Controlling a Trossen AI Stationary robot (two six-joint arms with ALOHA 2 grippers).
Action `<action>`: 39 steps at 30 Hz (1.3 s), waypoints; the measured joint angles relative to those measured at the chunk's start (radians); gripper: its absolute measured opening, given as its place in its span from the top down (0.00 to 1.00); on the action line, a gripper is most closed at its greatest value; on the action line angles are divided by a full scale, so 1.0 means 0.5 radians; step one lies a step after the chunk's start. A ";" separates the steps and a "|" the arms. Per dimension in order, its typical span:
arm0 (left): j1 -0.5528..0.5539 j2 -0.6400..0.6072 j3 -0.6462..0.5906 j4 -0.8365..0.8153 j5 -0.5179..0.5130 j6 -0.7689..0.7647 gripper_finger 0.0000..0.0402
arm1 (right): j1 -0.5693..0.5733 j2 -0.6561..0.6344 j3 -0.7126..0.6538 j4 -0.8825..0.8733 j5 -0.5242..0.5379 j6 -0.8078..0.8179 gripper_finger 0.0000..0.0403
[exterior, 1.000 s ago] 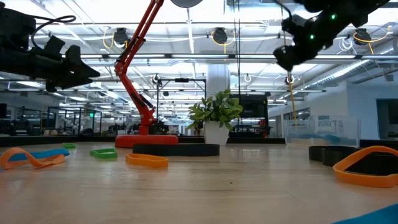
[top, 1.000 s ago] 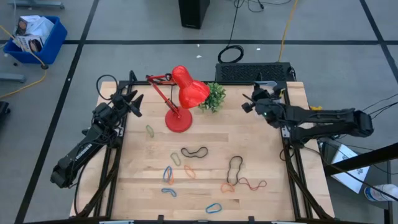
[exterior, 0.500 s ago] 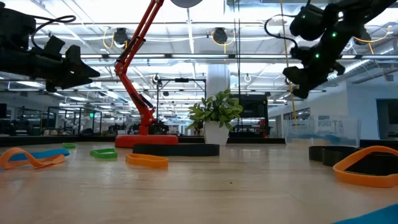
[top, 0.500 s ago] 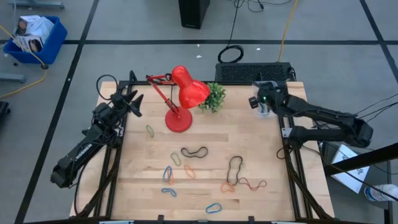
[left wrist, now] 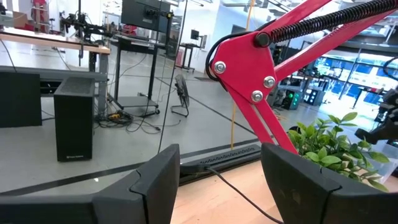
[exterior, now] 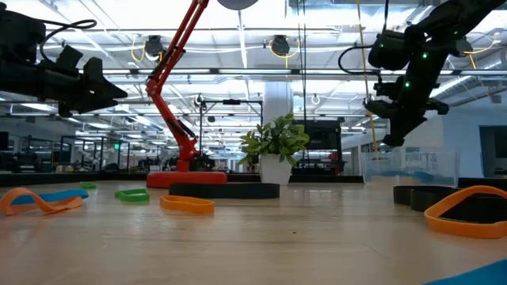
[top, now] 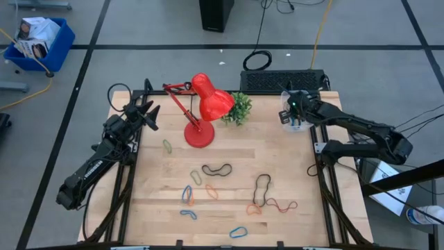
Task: Pick and place rubber bands into bin
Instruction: Put the top black rubber band into the transparent bin, then put the bottom black rubber band into the transparent bin
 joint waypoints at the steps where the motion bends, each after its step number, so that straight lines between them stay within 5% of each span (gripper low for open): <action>1: 0.001 0.000 0.000 0.000 0.000 0.000 0.43 | -0.009 0.014 0.000 -0.025 -0.021 0.013 1.00; 7: 0.001 0.000 0.000 0.001 0.000 0.001 0.43 | -0.068 0.122 0.000 -0.152 -0.238 0.052 1.00; 29: 0.000 -0.001 0.000 0.001 0.000 -0.001 0.43 | -0.077 0.216 0.000 -0.122 -0.252 -0.008 0.92; 39: 0.000 0.000 0.000 0.000 -0.001 -0.001 0.43 | -0.077 0.198 0.000 -0.122 -0.004 -0.108 0.78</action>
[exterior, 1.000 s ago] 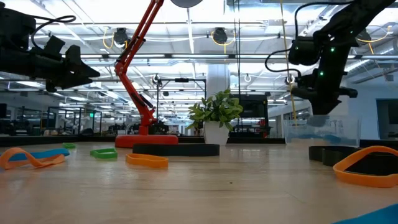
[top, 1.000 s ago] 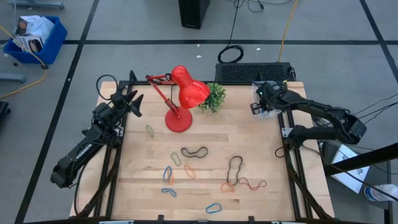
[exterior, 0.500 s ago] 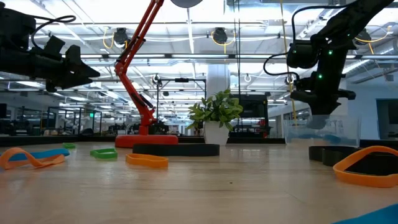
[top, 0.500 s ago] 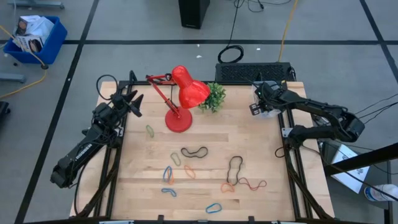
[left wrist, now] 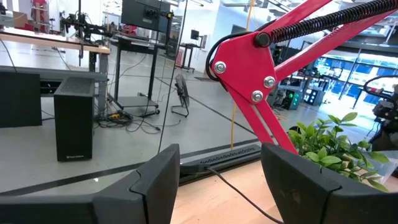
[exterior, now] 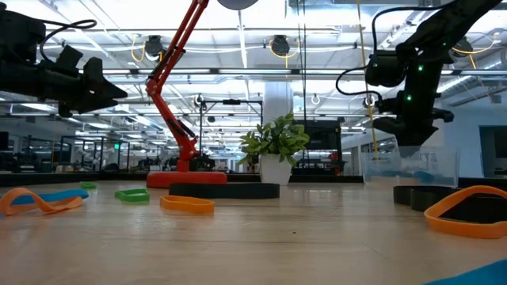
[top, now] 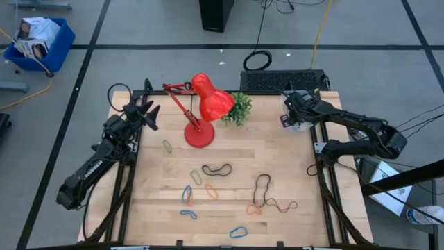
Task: Pick and place rubber bands into bin
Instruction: Put the bottom black rubber band into the transparent bin
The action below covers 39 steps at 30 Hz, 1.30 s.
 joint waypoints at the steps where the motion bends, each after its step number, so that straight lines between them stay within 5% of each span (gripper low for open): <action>1: 0.000 0.000 0.000 0.001 0.000 0.000 0.43 | 0.000 -0.013 0.000 0.000 0.020 -0.021 0.76; 8: 0.001 0.000 0.000 0.001 0.001 0.001 0.43 | 0.002 -0.225 0.000 0.106 -0.159 -0.244 0.65; 16: 0.000 -0.001 0.000 0.001 0.001 0.000 0.43 | 0.129 -0.476 0.000 0.550 -1.220 -0.753 0.64; 19: 0.001 0.000 0.000 0.001 0.001 0.000 0.43 | 0.284 -0.498 0.000 0.706 -1.464 -0.821 0.65; 31: 0.000 0.000 0.000 0.001 0.001 0.001 0.43 | 1.156 -0.325 0.000 0.862 -1.502 -1.021 0.67; 39: 0.000 -0.001 0.000 0.001 0.000 0.001 0.43 | 1.511 -0.133 0.000 0.915 -1.467 -1.313 0.67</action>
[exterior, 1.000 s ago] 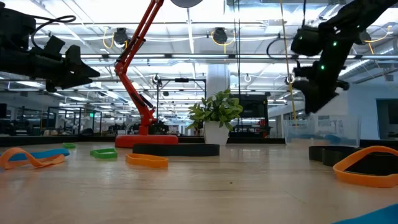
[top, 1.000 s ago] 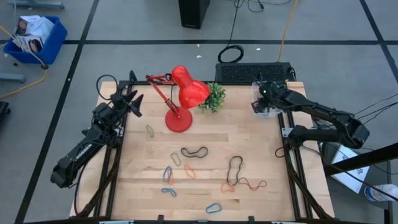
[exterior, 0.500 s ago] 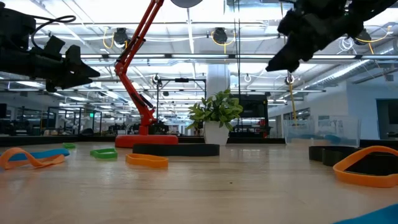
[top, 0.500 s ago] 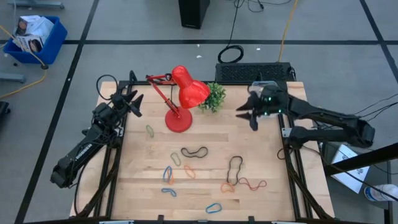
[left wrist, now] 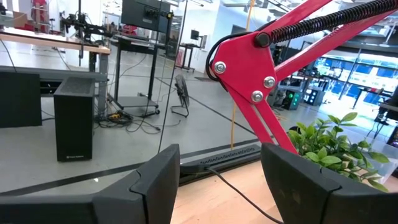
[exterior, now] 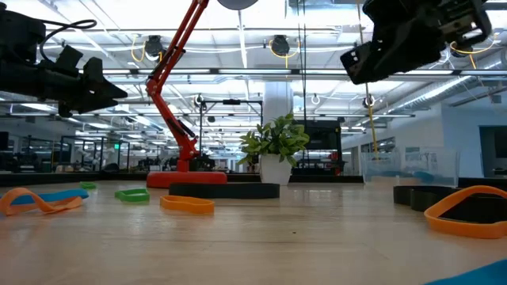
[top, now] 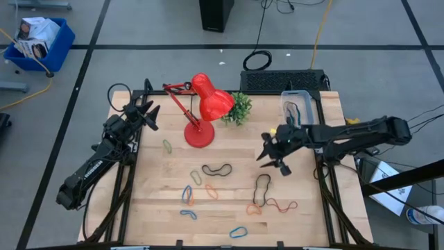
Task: Pick and place rubber bands into bin
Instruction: Put the bottom black rubber band into the transparent bin
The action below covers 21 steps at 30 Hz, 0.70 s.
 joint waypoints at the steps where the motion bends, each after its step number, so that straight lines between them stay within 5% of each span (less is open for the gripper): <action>1: 0.000 0.000 0.000 0.000 0.000 0.000 0.43 | 0.026 0.026 0.000 -0.002 0.039 -0.014 0.67; 5: 0.001 0.000 0.000 0.000 0.000 -0.001 0.43 | 0.098 0.142 -0.001 -0.002 0.185 0.013 0.67; 21: 0.001 0.000 0.000 0.000 0.000 -0.001 0.43 | 0.232 0.590 -0.001 -0.033 0.178 0.056 0.67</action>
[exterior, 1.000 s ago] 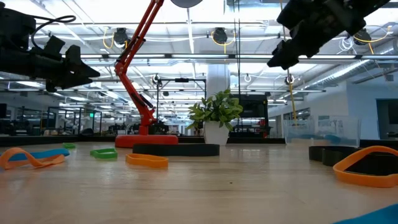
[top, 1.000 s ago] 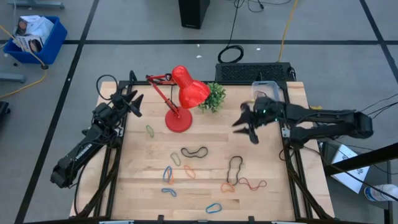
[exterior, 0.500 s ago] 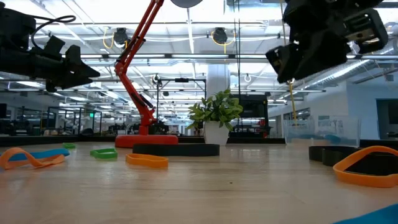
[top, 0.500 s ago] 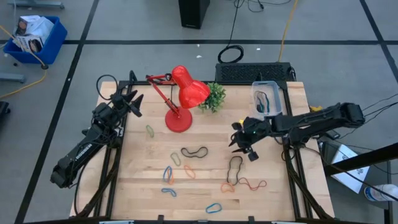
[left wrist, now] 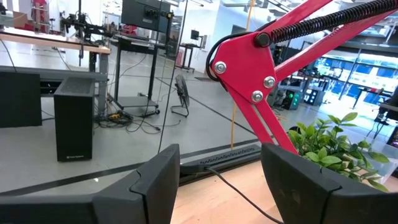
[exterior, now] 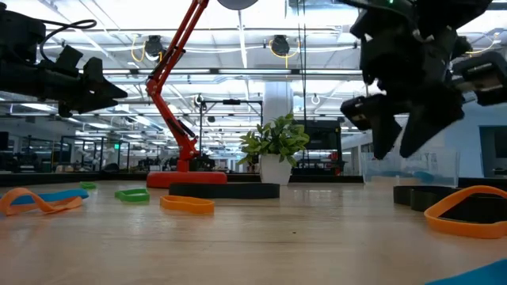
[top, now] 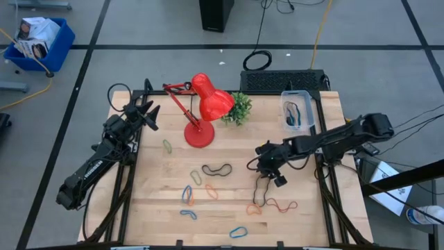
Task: Pick and place rubber bands into bin
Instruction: Put the bottom black rubber band into the transparent bin
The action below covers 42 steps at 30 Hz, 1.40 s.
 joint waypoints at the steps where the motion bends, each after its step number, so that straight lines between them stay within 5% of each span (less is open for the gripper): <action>1: -0.001 0.000 0.000 0.000 0.000 0.000 0.43 | 0.003 0.020 0.000 0.000 0.000 -0.001 0.67; 17: -0.001 0.000 0.000 0.000 0.000 0.000 0.43 | 0.005 0.293 0.000 0.024 0.010 -0.065 0.68; 29: 0.000 0.000 0.000 0.000 0.000 0.000 0.43 | 0.011 0.286 0.000 0.026 0.112 -0.062 0.97; 36: 0.000 0.000 0.000 0.000 0.000 0.000 0.43 | 0.011 0.191 -0.002 0.040 0.115 0.048 0.99; 42: 0.000 0.000 0.000 -0.001 0.000 0.000 0.43 | 0.010 -0.143 -0.002 0.023 0.506 0.298 0.99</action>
